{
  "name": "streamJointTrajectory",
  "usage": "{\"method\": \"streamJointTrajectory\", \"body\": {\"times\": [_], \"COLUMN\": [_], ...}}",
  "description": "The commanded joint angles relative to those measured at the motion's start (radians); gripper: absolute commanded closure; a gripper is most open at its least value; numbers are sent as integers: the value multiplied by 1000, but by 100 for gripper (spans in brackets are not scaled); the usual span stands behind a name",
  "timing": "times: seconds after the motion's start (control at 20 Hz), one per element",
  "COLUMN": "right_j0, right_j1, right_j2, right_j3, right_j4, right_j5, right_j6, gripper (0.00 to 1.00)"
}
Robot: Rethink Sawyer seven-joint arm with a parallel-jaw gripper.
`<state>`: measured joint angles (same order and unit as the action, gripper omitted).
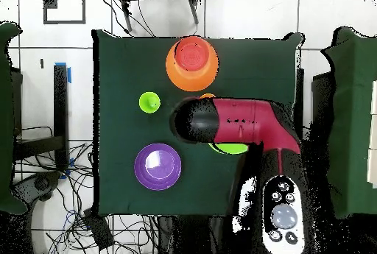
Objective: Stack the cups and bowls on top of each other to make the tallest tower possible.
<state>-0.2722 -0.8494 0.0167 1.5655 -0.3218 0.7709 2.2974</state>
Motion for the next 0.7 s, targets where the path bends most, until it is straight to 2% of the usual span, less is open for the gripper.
{"method": "streamJointTrajectory", "body": {"times": [0.05, 0.35, 0.55, 0.7], "right_j0": [49, 54, 64, 79], "right_j1": [94, 146, 193, 221], "right_j2": [99, 157, 190, 204], "right_j3": [-194, -300, -394, -439], "right_j4": [-10, 40, 27, 12], "right_j5": [151, 300, 395, 406], "right_j6": [-59, -117, -177, -176], "gripper": [100, 100, 100, 100]}}
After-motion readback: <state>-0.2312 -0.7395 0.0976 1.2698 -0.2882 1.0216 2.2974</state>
